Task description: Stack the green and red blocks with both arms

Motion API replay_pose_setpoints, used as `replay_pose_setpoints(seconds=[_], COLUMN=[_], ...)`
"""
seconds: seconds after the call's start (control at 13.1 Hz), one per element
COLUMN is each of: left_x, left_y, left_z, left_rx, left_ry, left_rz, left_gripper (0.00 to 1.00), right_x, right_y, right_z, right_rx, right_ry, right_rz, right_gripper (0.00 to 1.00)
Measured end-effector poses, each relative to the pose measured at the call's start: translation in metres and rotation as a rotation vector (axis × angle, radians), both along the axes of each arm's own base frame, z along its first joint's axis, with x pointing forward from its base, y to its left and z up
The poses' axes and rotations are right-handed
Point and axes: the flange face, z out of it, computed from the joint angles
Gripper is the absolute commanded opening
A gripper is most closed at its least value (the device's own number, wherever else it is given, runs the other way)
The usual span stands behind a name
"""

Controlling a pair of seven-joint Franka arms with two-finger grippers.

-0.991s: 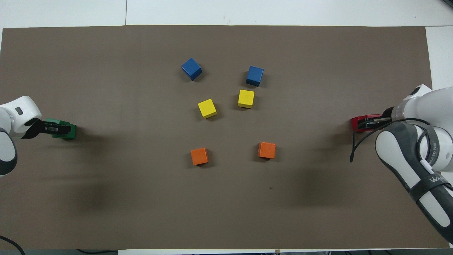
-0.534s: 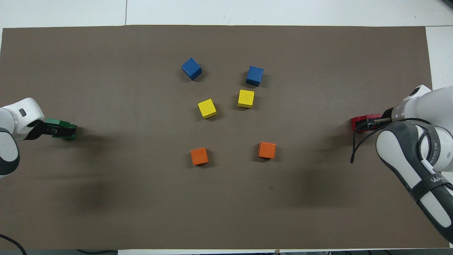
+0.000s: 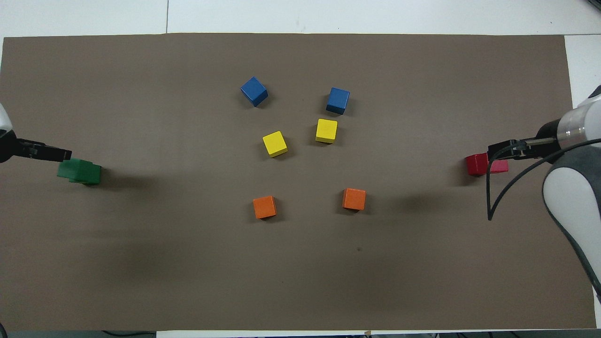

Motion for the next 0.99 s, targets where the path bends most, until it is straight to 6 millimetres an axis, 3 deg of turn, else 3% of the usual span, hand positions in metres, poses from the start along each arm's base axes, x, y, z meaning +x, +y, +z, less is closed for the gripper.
replay_pose_setpoints(seconds=[0.23,0.38,0.53,0.76,0.99], left_x=[0.002,-0.007,-0.023,-0.043,-0.048], left_y=[-0.011,-0.037,-0.061,-0.067,-0.073], left_z=[0.058,0.086,0.108,0.126,0.137], left_rx=[-0.003,-0.019,-0.025,-0.015,0.008], left_ry=[-0.021,-0.012,0.019,0.062,0.09], left_rz=[0.116,0.265,0.306,0.306,0.287], left_gripper=[1.0,1.0,1.0,1.0,1.0], right_x=[-0.022,-0.03,-0.033,-0.03,-0.028], right_y=[-0.007,-0.012,-0.014,-0.018,-0.02], right_z=[0.046,0.07,0.09,0.094,0.09], right_rx=[0.0,0.003,0.003,0.004,-0.004], right_ry=[0.043,0.092,0.098,0.101,0.11], right_rz=[-0.017,-0.026,-0.029,-0.036,-0.038], right_gripper=[1.0,1.0,1.0,1.0,1.0])
